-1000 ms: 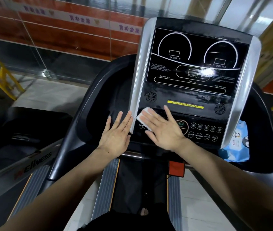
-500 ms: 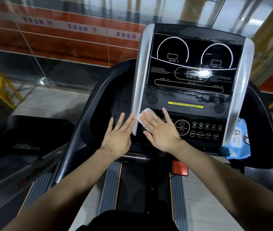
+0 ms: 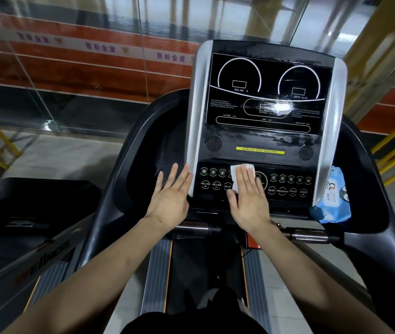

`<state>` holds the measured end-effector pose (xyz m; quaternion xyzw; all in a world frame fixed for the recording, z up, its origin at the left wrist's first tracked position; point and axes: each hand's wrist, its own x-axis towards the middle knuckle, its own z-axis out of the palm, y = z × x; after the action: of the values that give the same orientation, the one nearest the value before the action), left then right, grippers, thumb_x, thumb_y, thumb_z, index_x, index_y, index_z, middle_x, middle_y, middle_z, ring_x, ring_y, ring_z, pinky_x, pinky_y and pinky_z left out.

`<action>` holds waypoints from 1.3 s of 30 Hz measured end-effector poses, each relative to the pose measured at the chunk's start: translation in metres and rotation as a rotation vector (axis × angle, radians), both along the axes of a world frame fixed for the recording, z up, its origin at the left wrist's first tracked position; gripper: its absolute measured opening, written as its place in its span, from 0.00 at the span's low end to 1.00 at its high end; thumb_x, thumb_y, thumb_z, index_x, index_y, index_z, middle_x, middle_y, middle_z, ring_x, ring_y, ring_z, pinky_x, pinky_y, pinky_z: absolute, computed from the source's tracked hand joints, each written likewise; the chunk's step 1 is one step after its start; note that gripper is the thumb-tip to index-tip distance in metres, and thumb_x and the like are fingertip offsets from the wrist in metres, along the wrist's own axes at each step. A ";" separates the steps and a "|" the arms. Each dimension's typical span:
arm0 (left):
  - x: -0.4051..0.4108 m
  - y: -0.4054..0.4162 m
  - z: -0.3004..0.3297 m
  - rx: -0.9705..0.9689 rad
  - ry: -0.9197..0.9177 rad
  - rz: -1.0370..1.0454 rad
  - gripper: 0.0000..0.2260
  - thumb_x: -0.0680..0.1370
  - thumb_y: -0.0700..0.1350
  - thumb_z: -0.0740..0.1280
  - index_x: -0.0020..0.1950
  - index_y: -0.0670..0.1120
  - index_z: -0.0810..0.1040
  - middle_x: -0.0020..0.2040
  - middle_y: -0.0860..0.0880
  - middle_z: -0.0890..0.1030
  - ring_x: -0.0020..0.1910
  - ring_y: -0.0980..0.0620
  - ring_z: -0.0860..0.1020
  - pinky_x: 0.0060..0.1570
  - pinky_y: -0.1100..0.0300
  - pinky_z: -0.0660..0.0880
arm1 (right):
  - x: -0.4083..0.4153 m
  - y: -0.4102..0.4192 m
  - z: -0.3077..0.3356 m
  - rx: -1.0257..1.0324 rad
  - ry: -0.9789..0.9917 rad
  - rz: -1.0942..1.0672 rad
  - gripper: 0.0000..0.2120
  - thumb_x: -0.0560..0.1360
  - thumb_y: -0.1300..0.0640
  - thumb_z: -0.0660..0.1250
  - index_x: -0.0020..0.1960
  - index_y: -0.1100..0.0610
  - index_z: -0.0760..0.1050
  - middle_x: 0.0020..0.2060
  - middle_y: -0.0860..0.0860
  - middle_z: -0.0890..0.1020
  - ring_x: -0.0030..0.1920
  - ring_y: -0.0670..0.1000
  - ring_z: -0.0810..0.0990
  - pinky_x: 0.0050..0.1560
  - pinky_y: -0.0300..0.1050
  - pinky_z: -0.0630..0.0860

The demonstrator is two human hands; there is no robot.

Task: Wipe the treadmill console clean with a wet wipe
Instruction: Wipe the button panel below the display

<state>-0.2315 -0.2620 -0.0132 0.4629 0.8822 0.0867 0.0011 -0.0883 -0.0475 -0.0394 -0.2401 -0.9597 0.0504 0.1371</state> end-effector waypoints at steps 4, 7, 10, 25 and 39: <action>0.000 0.000 0.001 0.013 0.011 -0.018 0.34 0.83 0.42 0.57 0.85 0.46 0.44 0.84 0.51 0.36 0.82 0.45 0.33 0.81 0.39 0.40 | 0.005 0.000 -0.004 -0.135 0.168 -0.021 0.27 0.85 0.58 0.56 0.83 0.58 0.59 0.84 0.50 0.54 0.84 0.45 0.48 0.83 0.51 0.58; -0.007 0.003 0.003 0.006 0.023 -0.029 0.34 0.82 0.43 0.57 0.85 0.46 0.43 0.84 0.51 0.35 0.82 0.45 0.32 0.81 0.39 0.40 | 0.011 0.010 -0.011 -0.076 0.197 -0.009 0.32 0.79 0.72 0.60 0.82 0.59 0.63 0.83 0.51 0.60 0.83 0.48 0.55 0.77 0.51 0.69; -0.010 0.006 0.002 -0.022 0.033 -0.029 0.35 0.82 0.43 0.57 0.85 0.47 0.41 0.84 0.51 0.34 0.82 0.45 0.31 0.81 0.39 0.39 | 0.006 0.021 -0.015 0.044 0.187 0.041 0.31 0.77 0.74 0.66 0.79 0.60 0.68 0.80 0.54 0.67 0.81 0.54 0.64 0.76 0.54 0.71; -0.003 0.019 0.014 0.321 -0.009 -0.097 0.21 0.80 0.47 0.69 0.74 0.50 0.73 0.79 0.47 0.66 0.78 0.45 0.63 0.72 0.43 0.70 | -0.005 0.010 0.019 -0.070 0.353 -0.018 0.05 0.78 0.61 0.73 0.53 0.56 0.84 0.54 0.51 0.83 0.58 0.57 0.80 0.60 0.57 0.77; 0.023 0.073 0.041 0.623 -0.825 0.012 0.06 0.82 0.49 0.69 0.56 0.52 0.85 0.53 0.59 0.84 0.56 0.70 0.76 0.57 0.74 0.68 | 0.015 -0.005 0.074 -0.883 0.472 -0.019 0.08 0.80 0.58 0.71 0.57 0.49 0.80 0.54 0.46 0.85 0.55 0.42 0.82 0.55 0.39 0.76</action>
<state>-0.2081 -0.1894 0.0278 0.3635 0.7431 0.5209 0.2106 -0.0731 -0.0521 0.0347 -0.2659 -0.7873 0.5037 0.2363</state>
